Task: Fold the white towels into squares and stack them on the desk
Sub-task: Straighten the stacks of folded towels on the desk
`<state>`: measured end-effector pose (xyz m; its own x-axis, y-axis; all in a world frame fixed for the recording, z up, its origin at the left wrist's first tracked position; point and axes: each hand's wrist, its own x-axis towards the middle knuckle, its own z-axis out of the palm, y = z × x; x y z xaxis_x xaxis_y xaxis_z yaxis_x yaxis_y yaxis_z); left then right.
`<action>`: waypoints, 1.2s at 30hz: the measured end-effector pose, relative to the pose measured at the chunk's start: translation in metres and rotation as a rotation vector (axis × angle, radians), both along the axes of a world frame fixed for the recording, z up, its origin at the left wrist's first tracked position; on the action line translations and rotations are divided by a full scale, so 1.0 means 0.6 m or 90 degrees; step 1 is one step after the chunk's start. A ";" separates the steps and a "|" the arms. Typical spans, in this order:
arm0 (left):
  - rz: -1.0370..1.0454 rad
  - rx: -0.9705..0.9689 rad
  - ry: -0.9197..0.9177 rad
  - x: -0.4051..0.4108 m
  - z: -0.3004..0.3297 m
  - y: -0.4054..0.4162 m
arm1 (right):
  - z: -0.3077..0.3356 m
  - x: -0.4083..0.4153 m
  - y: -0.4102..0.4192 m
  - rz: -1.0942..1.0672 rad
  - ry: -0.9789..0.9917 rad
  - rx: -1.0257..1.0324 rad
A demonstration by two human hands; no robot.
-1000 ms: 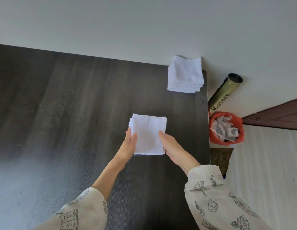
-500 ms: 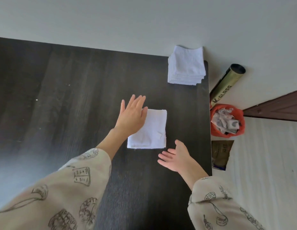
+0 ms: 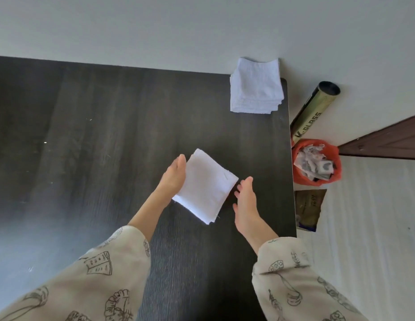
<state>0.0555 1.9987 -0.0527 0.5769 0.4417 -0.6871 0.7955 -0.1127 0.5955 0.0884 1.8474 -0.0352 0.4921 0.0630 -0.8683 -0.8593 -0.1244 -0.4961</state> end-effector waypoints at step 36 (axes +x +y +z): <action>0.612 -0.500 0.000 -0.083 0.012 -0.092 | 0.001 0.089 0.028 0.730 -0.258 -0.155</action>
